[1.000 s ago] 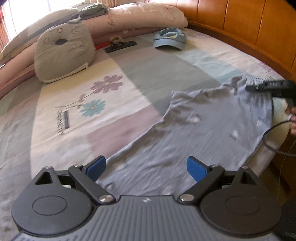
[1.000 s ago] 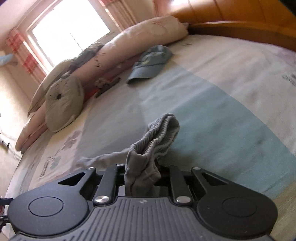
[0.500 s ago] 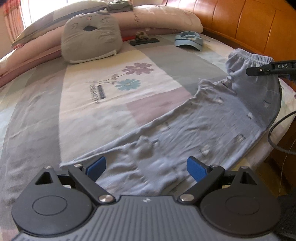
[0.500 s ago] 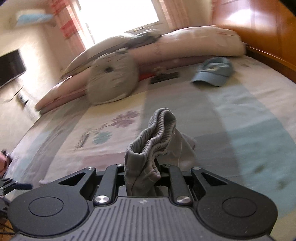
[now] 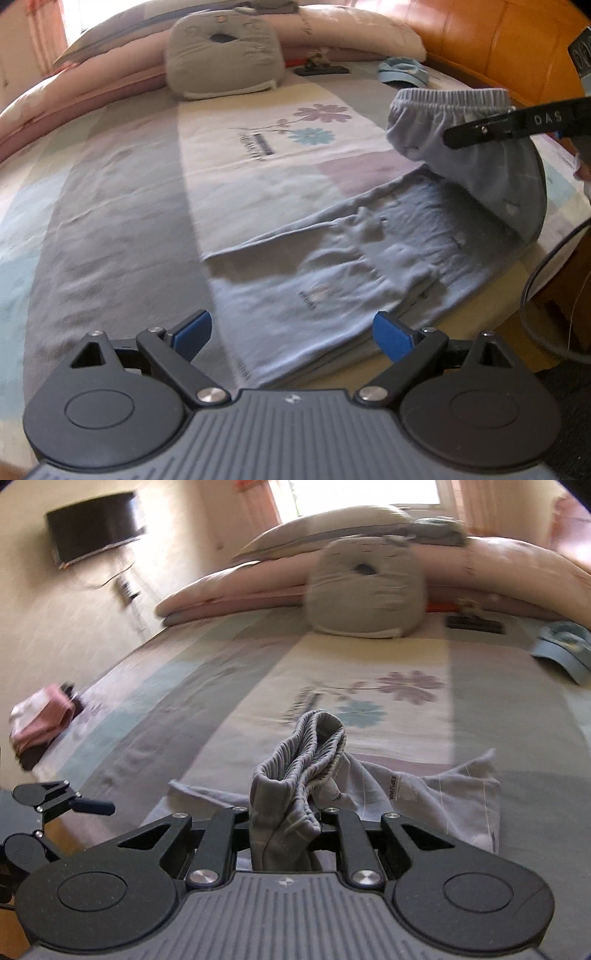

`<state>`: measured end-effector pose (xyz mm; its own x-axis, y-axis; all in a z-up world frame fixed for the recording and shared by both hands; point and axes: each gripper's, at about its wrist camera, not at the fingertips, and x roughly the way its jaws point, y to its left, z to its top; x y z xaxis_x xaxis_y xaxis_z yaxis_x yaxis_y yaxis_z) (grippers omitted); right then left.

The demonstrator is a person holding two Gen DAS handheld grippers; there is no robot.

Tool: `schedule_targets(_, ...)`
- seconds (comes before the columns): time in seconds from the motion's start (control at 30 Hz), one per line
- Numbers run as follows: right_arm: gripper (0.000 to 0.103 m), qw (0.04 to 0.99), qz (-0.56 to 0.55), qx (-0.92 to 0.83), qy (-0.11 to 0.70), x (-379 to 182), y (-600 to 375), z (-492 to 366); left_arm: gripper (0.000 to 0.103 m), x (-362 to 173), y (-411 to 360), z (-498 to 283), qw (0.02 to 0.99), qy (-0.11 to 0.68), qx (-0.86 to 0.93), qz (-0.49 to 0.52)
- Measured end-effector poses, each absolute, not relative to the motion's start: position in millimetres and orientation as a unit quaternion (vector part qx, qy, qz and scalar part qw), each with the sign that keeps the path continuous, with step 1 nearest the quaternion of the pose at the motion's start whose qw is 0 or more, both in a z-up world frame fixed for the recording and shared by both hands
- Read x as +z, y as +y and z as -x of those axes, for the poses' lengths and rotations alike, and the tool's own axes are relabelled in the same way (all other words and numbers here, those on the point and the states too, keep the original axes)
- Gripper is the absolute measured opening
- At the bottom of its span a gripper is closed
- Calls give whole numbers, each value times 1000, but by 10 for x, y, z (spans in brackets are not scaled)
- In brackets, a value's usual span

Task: Fold clothes
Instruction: 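Lift the waistband with the right gripper and fold it over the bundle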

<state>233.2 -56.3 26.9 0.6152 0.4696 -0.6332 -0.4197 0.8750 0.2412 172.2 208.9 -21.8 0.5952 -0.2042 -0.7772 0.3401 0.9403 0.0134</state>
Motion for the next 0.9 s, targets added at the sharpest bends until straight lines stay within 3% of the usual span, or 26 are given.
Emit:
schedule_targets(0.4, 19, 853, 44, 361, 374, 287, 537, -2457, 94, -281, 2419, -1558, 899, 424, -102, -43)
schedule_targets(0.9, 23, 809, 113, 386, 430, -141, 1215, -2723, 94, -397, 2714, -1413, 900, 433, -46, 3)
